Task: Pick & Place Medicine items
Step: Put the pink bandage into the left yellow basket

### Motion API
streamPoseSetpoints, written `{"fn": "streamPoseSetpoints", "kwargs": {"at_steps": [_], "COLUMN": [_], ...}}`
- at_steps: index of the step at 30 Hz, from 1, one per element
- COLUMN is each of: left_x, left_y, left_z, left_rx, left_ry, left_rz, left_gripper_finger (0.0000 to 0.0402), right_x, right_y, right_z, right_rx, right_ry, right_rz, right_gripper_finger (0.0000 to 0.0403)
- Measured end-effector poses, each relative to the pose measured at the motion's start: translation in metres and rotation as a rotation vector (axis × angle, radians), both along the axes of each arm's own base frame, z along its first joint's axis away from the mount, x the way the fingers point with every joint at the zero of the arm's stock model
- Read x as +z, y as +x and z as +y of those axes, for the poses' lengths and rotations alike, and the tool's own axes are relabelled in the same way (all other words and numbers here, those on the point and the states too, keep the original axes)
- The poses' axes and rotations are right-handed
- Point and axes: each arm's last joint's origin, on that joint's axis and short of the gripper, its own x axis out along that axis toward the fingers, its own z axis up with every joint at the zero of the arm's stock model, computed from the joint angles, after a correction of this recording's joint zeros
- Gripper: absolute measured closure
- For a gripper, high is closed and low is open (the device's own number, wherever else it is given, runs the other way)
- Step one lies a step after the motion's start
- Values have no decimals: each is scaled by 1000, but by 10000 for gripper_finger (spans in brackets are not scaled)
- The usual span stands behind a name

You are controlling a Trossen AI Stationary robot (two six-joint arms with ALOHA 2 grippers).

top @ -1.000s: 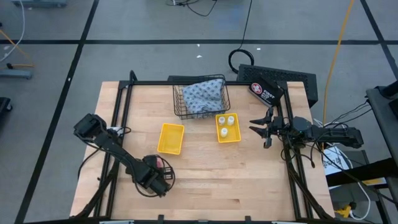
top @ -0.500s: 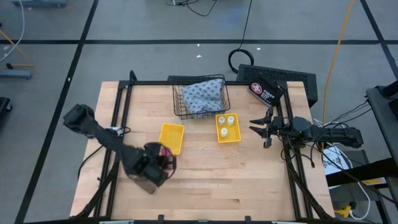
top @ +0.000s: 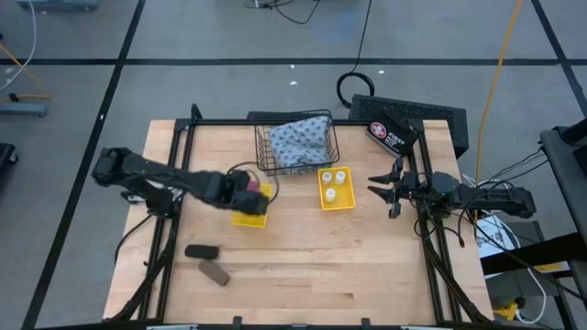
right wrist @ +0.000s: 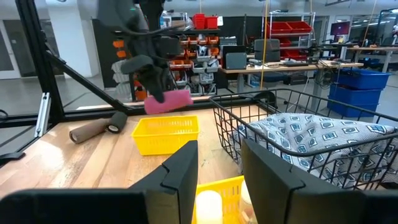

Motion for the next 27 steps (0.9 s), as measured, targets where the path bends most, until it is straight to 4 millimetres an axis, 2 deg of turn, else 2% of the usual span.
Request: {"fn": "streamPoseSetpoints", "kwargs": {"at_steps": [6, 15, 21, 27], "left_x": [-21, -50, -60, -63], "left_y": [20, 34, 41, 48], "left_z": [21, 23, 23, 36], "left_rx": [-49, -40, -17, 14], "left_ry": [-79, -148, -178, -152], "left_rz": [39, 130, 121, 64], "left_gripper_finger": [340, 342, 337, 336], "right_x": [0, 0, 0, 0], "right_y": [0, 0, 0, 0], "right_z": [0, 0, 0, 0], "right_rx": [0, 0, 0, 0], "right_ry": [0, 0, 0, 0], "right_rz": [1, 0, 0, 0], "right_gripper_finger": [289, 289, 289, 289]}}
